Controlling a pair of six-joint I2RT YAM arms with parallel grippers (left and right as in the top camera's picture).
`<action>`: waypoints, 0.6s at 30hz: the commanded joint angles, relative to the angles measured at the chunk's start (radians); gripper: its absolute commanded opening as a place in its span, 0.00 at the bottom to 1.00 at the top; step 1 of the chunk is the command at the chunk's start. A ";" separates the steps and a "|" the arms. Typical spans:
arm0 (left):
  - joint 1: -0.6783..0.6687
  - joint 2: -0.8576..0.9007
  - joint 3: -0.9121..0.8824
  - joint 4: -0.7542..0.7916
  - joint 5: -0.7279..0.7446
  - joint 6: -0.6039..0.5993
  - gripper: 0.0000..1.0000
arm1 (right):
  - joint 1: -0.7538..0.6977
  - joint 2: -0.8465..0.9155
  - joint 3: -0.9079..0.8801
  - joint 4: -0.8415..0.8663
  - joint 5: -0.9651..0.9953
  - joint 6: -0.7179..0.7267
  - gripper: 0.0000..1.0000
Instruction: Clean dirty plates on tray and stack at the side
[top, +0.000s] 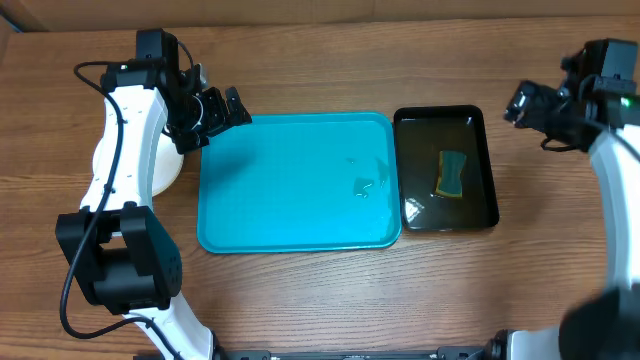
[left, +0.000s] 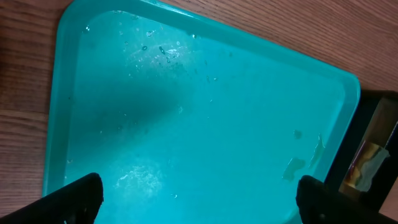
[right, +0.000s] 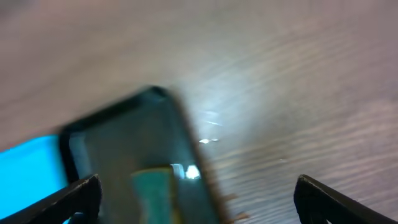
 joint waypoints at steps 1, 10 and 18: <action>-0.003 -0.031 0.020 -0.003 -0.008 0.018 1.00 | 0.076 -0.164 0.011 0.005 0.002 0.004 1.00; -0.003 -0.031 0.020 -0.003 -0.008 0.018 1.00 | 0.360 -0.553 0.011 0.004 0.002 0.004 1.00; -0.003 -0.031 0.020 -0.003 -0.008 0.018 1.00 | 0.455 -0.928 -0.106 0.064 0.058 -0.005 1.00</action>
